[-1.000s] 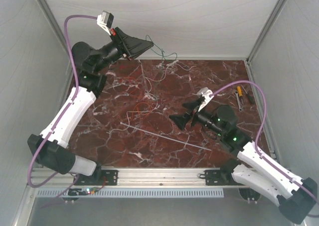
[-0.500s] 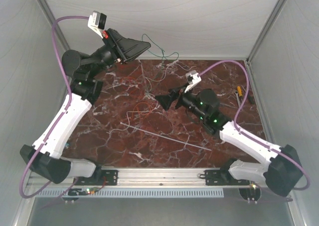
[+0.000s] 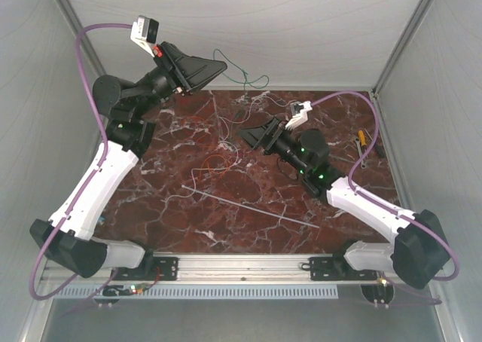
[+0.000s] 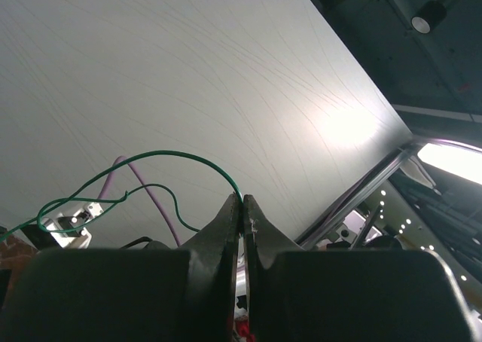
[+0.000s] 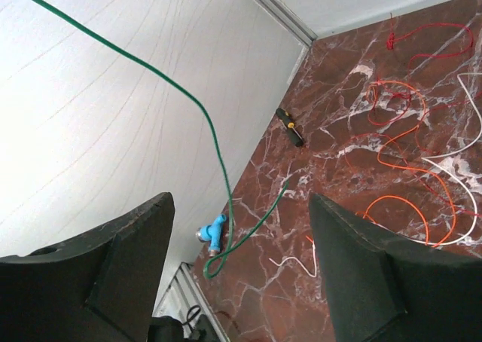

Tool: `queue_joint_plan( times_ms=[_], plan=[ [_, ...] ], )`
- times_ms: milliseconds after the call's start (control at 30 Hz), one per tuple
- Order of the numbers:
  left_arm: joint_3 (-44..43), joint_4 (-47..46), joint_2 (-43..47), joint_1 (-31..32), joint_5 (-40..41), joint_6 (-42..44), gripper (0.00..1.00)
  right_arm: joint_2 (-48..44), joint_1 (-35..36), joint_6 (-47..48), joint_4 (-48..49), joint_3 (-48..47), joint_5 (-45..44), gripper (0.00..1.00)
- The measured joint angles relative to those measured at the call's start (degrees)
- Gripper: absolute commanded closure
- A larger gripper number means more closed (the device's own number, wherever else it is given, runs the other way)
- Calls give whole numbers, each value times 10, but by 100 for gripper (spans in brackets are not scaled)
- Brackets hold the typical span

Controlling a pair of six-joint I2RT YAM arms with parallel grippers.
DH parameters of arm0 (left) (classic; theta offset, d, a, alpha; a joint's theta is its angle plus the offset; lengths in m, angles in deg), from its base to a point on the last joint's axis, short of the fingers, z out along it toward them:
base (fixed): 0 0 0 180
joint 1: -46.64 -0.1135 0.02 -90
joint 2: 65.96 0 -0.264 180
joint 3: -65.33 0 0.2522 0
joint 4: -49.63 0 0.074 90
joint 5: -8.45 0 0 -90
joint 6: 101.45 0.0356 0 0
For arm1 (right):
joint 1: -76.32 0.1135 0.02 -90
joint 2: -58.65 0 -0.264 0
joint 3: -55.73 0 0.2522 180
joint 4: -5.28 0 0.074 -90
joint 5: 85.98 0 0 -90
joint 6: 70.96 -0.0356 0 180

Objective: Zip-tie the wires
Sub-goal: Straighten the cable at the center of the board.

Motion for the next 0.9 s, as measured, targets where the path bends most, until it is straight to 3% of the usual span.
queue_joint_plan(
  times_ms=[333, 900],
  plan=[
    [-14, -1, -3, 0, 0, 0, 100, 3, 0, -69, -8, 0, -40, 50],
    [-28, -1, -14, 12, 0, 0, 100, 68, 12, -85, -47, -51, -44, 50]
  ],
)
